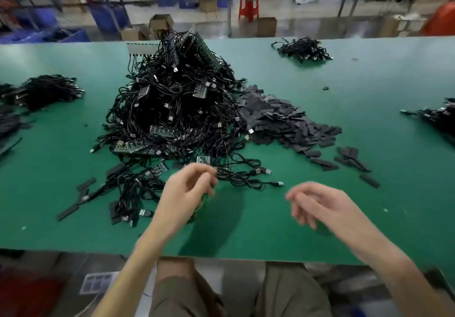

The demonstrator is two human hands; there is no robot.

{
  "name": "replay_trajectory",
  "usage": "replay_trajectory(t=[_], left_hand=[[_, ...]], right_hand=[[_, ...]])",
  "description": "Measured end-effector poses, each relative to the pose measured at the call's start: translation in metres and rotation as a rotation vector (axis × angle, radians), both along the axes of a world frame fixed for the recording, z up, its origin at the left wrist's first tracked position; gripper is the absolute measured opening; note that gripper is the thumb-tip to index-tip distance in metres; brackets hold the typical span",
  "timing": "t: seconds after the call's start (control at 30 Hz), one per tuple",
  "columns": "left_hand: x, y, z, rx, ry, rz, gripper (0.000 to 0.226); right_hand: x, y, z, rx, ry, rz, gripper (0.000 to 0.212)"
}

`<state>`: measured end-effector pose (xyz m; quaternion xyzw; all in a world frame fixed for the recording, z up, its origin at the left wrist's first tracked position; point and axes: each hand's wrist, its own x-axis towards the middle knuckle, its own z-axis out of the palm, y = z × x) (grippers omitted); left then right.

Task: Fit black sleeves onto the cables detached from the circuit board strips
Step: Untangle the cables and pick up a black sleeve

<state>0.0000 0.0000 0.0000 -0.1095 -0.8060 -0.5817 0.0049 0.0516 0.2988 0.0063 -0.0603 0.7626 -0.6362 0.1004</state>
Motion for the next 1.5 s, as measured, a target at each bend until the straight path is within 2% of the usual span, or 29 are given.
replay_trajectory(t=[0.07, 0.17, 0.23, 0.3, 0.37, 0.47, 0.57, 0.7, 0.8, 0.9, 1.03, 1.17, 1.23, 1.3, 1.37, 1.4, 1.5], left_hand=[[-0.032, 0.007, -0.011, -0.362, 0.131, 0.244, 0.017], [-0.064, 0.014, -0.028, -0.757, 0.088, 0.338, 0.043], [-0.070, 0.015, -0.036, -0.952, 0.057, 0.342, 0.056], [-0.075, 0.017, -0.039, -1.001, 0.022, 0.309, 0.059], [-0.081, 0.016, -0.036, -0.858, -0.040, 0.305, 0.060], [-0.084, 0.014, -0.026, -0.512, -0.184, 0.309, 0.067], [-0.081, 0.012, -0.016, -0.344, -0.185, 0.347, 0.069], [-0.073, 0.010, 0.007, -0.185, -0.042, 0.302, 0.026], [-0.069, 0.014, 0.024, 0.087, 0.016, 0.238, 0.021], [-0.066, 0.025, 0.030, 0.316, -0.015, 0.257, 0.013], [-0.064, 0.045, 0.030, 0.399, -0.020, 0.312, 0.011], [-0.065, 0.063, 0.031, 0.635, -0.111, 0.445, 0.012], [-0.066, 0.066, 0.032, 0.737, -0.139, 0.489, 0.018], [-0.068, 0.065, 0.035, 0.852, -0.182, 0.497, 0.021], [-0.071, 0.064, 0.039, 0.960, -0.252, 0.476, 0.024], [-0.074, 0.063, 0.040, 0.994, -0.287, 0.463, 0.025], [-0.080, 0.065, 0.034, 0.996, -0.359, 0.458, 0.016]], right_hand=[[-0.030, -0.019, -0.009, 0.005, 0.048, -0.138, 0.014], [-0.069, -0.045, -0.032, -0.044, 0.041, -0.209, 0.011], [-0.082, -0.055, -0.047, -0.059, 0.043, -0.250, 0.008], [-0.089, -0.062, -0.060, -0.048, 0.075, -0.294, 0.008], [-0.091, -0.066, -0.070, -0.026, 0.124, -0.347, 0.011], [-0.092, -0.066, -0.075, -0.021, 0.169, -0.366, 0.010], [-0.092, -0.066, -0.078, 0.021, 0.189, -0.349, 0.008], [-0.092, -0.067, -0.081, 0.060, 0.217, -0.345, 0.005], [-0.092, -0.067, -0.079, 0.111, 0.311, -0.370, 0.006], [-0.089, -0.067, -0.078, 0.169, 0.429, -0.386, 0.014], [-0.084, -0.069, -0.077, 0.248, 0.483, -0.383, 0.033], [-0.084, -0.070, -0.078, 0.297, 0.550, -0.486, 0.049], [-0.083, -0.070, -0.078, 0.277, 0.604, -0.585, 0.047], [-0.082, -0.069, -0.079, 0.265, 0.639, -0.637, 0.036], [-0.082, -0.067, -0.080, 0.275, 0.586, -0.564, 0.023], [-0.082, -0.068, -0.081, 0.282, 0.530, -0.494, 0.024], [-0.084, -0.069, -0.083, 0.304, 0.382, -0.319, 0.016]])
